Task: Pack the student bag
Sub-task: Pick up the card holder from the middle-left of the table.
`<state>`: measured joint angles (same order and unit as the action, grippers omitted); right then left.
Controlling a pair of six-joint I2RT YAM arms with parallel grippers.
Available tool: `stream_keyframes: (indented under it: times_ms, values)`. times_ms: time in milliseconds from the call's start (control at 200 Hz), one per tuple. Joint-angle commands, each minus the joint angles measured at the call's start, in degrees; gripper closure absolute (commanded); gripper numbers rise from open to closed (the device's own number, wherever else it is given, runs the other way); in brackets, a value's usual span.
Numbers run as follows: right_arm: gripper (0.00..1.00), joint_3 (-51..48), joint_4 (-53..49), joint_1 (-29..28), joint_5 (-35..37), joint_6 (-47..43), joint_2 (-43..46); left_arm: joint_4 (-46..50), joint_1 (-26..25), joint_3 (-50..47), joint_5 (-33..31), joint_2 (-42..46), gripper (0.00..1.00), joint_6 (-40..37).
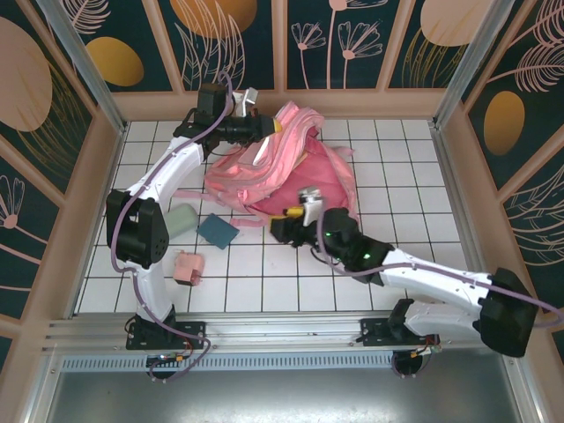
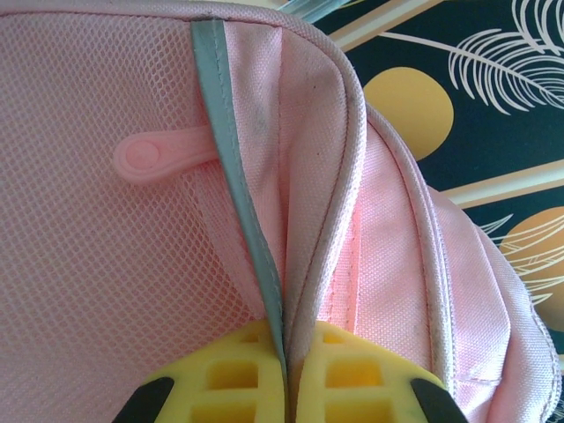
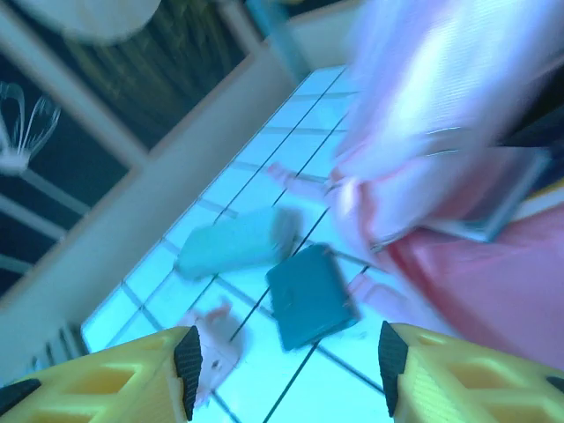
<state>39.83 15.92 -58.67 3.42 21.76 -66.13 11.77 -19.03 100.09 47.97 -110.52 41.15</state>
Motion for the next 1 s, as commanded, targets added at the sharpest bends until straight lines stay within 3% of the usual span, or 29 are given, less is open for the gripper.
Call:
stream_keyframes:
  times_ms: [0,130,230,375,465,556,561,566,591,991]
  values:
    - [0.39,7.6,-11.1,-3.4,1.2,-13.3,-8.1,-6.3,0.5,0.8,-1.5,3.8,1.0,-3.4]
    - [0.32,19.8,-17.9,-5.4,-1.0,-16.6,-21.8,-3.4,0.5,1.5,-4.1,4.8,1.0,-7.1]
    - [0.29,29.7,-23.4,-8.1,2.0,-22.3,-32.6,-2.4,0.5,0.9,-6.7,5.1,1.0,-8.8]
    - [0.26,43.9,-32.5,-6.7,5.8,-24.1,-47.8,-3.2,0.5,1.2,-5.0,3.3,1.0,-7.7]
    - [0.18,49.8,-35.1,-5.1,5.0,-23.8,-53.3,-3.1,0.5,1.2,-4.7,2.8,1.0,-8.1]
    - [0.16,54.4,-37.6,-3.7,4.1,-23.4,-57.6,-3.5,0.7,0.7,-3.9,2.2,1.0,-7.9]
    - [0.07,54.7,-37.6,-3.6,4.1,-23.4,-57.8,-3.6,0.7,0.7,-3.8,2.2,1.0,-7.8]
    - [0.04,55.0,-37.9,-3.6,3.9,-23.4,-58.0,-3.7,0.7,0.6,-3.7,2.2,1.0,-7.7]
    - [0.01,56.2,-38.7,-3.4,3.7,-23.4,-59.1,-4.4,0.7,0.2,-3.2,2.1,1.0,-7.3]
    - [0.01,64.9,-44.3,-2.9,-1.2,-24.6,-66.4,-9.2,0.7,-2.8,-1.1,2.0,1.0,-4.1]
